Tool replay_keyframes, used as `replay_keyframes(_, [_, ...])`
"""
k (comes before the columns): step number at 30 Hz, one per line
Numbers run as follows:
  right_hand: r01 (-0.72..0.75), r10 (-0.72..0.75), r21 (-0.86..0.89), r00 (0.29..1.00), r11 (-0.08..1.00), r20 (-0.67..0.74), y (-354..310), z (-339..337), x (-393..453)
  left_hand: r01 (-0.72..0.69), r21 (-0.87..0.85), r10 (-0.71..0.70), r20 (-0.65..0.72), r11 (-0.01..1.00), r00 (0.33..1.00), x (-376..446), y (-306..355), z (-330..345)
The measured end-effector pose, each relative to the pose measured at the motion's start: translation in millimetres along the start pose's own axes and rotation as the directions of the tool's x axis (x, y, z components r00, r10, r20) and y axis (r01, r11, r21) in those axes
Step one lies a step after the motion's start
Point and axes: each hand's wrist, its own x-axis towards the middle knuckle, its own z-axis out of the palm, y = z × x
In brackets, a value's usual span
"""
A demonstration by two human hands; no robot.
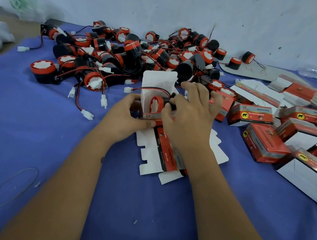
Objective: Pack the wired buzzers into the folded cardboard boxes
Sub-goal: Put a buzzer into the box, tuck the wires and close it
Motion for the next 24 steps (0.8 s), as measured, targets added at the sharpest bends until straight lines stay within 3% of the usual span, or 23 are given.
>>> replay_keyframes(10, [-0.174,0.177,-0.032,0.974,0.984,0.141,-7.9,10.6,0.6,0.003,0.02,-0.003,-0.011,1.0,1.0,0.5,0.2,3.1])
replay_keyframes(17, [-0.147,0.143,-0.034,0.984,0.988,-0.108,-13.8,0.1,3.1,-0.131,0.048,0.133,-0.054,0.99,0.99,-4.2,5.4,11.7])
replay_keyframes(24, [-0.159,0.159,-0.119,0.987,0.98,-0.011,-12.7,-3.2,4.1,-0.218,0.12,0.228,-0.079,0.969,0.97,-5.4,8.6,14.5])
